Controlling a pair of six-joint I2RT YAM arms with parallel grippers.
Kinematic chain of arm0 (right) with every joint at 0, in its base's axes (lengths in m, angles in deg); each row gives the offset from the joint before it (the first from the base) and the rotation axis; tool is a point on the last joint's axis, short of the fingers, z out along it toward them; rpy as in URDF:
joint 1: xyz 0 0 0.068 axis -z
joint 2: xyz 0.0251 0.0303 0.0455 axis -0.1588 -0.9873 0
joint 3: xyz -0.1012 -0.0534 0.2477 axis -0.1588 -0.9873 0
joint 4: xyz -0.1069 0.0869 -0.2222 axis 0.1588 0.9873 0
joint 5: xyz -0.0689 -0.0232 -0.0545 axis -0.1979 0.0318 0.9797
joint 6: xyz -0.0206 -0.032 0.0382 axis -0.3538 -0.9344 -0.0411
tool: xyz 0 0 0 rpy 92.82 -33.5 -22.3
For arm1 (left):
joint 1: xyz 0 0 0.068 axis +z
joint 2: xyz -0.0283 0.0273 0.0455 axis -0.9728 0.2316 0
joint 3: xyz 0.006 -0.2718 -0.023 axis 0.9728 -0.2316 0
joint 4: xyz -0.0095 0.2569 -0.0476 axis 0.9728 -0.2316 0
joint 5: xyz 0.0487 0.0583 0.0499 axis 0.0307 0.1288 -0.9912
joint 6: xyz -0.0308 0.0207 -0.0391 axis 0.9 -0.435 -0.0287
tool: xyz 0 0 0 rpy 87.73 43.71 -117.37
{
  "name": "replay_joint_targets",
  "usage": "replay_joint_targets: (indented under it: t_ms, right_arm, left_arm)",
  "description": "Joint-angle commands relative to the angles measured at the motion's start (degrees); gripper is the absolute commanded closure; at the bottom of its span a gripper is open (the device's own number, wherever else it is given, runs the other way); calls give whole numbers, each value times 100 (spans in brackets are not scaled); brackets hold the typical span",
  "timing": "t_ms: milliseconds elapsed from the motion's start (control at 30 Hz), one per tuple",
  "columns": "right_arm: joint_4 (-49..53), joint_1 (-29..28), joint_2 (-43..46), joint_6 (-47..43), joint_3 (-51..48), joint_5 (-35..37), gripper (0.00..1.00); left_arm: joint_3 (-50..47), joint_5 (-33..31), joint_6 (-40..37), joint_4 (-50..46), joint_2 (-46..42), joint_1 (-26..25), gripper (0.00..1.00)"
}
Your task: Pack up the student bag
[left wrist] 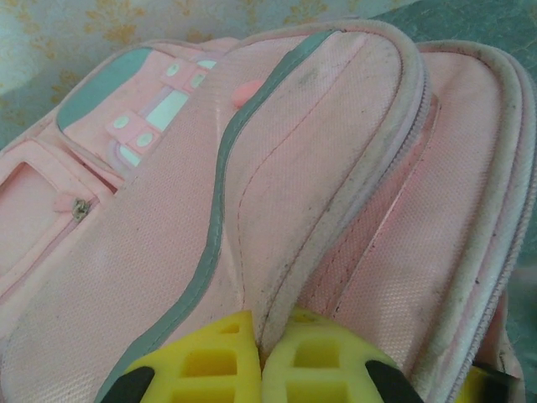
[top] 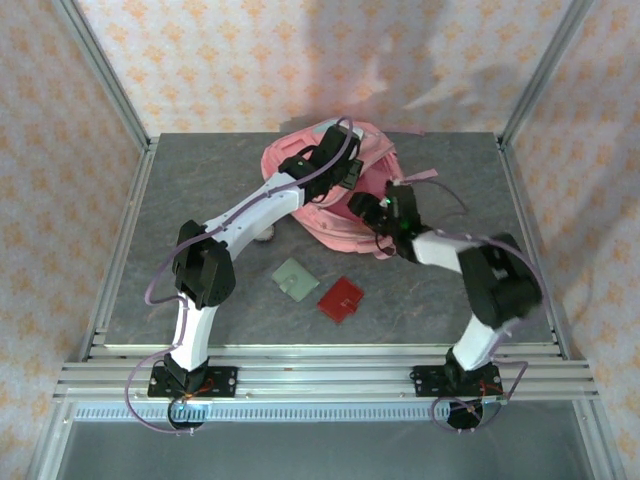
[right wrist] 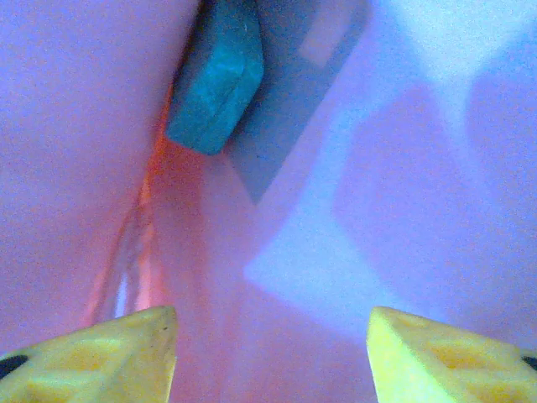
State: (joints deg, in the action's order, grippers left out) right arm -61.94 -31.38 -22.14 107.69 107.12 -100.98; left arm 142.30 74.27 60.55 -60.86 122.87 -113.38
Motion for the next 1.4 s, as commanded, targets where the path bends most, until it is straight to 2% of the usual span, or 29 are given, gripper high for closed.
replay_joint_targets:
  t_ms: [0,100,200,300,433,533,700,900,1133,1367]
  right_arm:
    - [704,27,1236,-557,-623,727,36]
    - [1230,19,2156,-691,-1041,797,33]
    - [1618,-6,2995,-783,-1356,726,28]
    - [1899,-107,3542,-911,-1541,586,24]
    - [2011,-550,3717,-1051,-1561,508,23]
    - [1988,-1010,3556,-1098,-1428,620,23]
    - [1788,-1385,3200,-1048,-1237,716,23]
    - [1785,-1538,3172,-980,-1222,816,23]
    - [1947,-1546,3491,-904,-1383,961,23]
    - [2022,-1547,3734,-861,-1455,1058,23]
  left_arm:
    - [-88,22,417,515,-458,-67,93]
    - [-377,-9,658,554,-721,-67,65]
    - [-1220,-318,835,845,-1401,-50,46]
    - [-2389,-567,1099,1184,-2156,103,32]
    - [-3637,-578,1560,1155,-2848,645,24]
    - [-4269,-528,1803,1031,-2969,1210,20]
    - [-4431,-564,1886,795,-2357,1825,14]
    - [-4116,-325,1896,902,-1607,2007,12]
    - [-3610,-333,1846,858,-889,2104,12]
    - [-3578,-365,1899,805,-408,2242,22]
